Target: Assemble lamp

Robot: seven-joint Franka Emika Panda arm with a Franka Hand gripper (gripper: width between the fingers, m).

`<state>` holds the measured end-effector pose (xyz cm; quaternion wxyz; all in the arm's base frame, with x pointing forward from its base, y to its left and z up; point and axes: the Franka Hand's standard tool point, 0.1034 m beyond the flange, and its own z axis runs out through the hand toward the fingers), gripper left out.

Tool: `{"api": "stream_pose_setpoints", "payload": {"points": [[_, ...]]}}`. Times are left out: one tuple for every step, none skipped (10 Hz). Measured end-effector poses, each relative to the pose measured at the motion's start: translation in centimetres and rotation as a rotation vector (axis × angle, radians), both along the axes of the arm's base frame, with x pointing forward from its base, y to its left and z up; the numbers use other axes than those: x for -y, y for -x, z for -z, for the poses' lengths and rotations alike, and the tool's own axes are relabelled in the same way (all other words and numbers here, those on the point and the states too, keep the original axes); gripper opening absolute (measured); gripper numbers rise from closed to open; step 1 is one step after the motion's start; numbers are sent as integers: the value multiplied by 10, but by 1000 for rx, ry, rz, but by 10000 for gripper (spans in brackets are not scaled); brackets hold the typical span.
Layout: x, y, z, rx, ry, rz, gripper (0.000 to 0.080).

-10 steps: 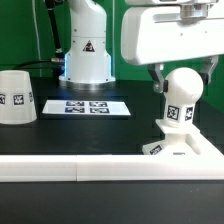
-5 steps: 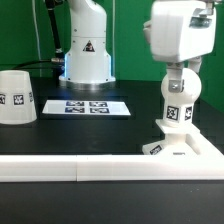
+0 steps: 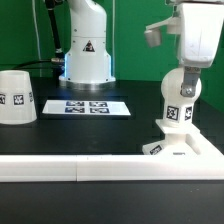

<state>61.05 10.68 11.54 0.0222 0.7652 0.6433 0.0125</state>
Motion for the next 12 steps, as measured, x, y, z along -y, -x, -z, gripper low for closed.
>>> {"api": "stream_pose_setpoints", "payload": {"points": [[0,0,0,0,0,4,698],[1,0,0,0,0,5,577],[1,0,0,0,0,9,576],[1,0,0,1,-2,39,576],[3,0,0,0,-4,51,576],[7,-1,0,0,-6,89,576],[8,-1,0,5,-25,231,576],[8,-2,0,13,-43,327,576],[8,-3,0,23,-50,377,577],[7,-3,0,26,-59,498,578],[5,-4,0,28,-67,605,578],[4,-4,0,31,-81,695,578]]}}
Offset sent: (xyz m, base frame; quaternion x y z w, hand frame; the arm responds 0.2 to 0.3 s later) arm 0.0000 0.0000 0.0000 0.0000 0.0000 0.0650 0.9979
